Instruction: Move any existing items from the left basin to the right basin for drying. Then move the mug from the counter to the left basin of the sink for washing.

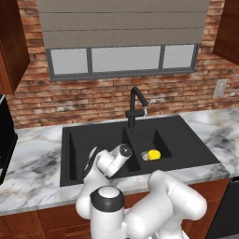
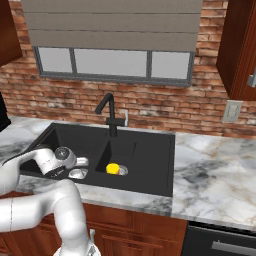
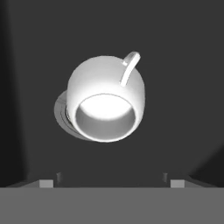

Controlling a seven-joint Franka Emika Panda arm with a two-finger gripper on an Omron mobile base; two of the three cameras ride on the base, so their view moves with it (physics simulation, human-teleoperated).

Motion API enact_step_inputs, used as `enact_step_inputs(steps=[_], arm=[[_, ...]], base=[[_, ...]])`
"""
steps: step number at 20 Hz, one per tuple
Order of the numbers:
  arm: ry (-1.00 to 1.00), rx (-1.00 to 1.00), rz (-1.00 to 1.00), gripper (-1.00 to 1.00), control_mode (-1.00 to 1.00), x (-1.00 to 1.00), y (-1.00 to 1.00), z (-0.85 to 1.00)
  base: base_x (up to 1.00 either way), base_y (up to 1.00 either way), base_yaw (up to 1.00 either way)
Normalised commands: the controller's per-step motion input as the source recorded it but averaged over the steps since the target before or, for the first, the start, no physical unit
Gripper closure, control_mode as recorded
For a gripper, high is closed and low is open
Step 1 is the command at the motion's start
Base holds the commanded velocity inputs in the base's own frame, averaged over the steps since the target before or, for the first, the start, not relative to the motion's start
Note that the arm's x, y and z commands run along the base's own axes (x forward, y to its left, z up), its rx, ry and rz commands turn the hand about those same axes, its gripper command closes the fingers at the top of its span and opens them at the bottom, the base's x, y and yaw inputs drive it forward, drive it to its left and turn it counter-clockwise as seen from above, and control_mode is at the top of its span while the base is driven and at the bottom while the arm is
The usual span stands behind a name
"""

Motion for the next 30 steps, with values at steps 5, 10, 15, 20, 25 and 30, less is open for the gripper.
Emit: enact_step_inputs(steps=[5,10,15,20,25,30], arm=[[0.0,0.0,0.0,-1.0,-1.0,-0.11,0.08,0.04],[-0.01,0.0,0.0,-1.0,-1.0,-0.08,0.15,0.25],[-0.01,-0.03,-0.01,-1.0,-1.0,-0.02,0.12,0.49],[-0.01,-0.06,-0.02,-1.0,-1.0,0.0,0.14,0.62],[0.0,-0.05,-0.01,-1.0,-1.0,0.0,0.13,0.67],[-0.03,-0.05,-0.01,-1.0,-1.0,-0.14,0.14,0.71]], base=[[0.0,0.0,0.0],[0.0,0.0,0.0],[0.0,0.0,0.0],[0.0,0.0,0.0],[0.0,0.0,0.0],[0.0,0.0,0.0]])
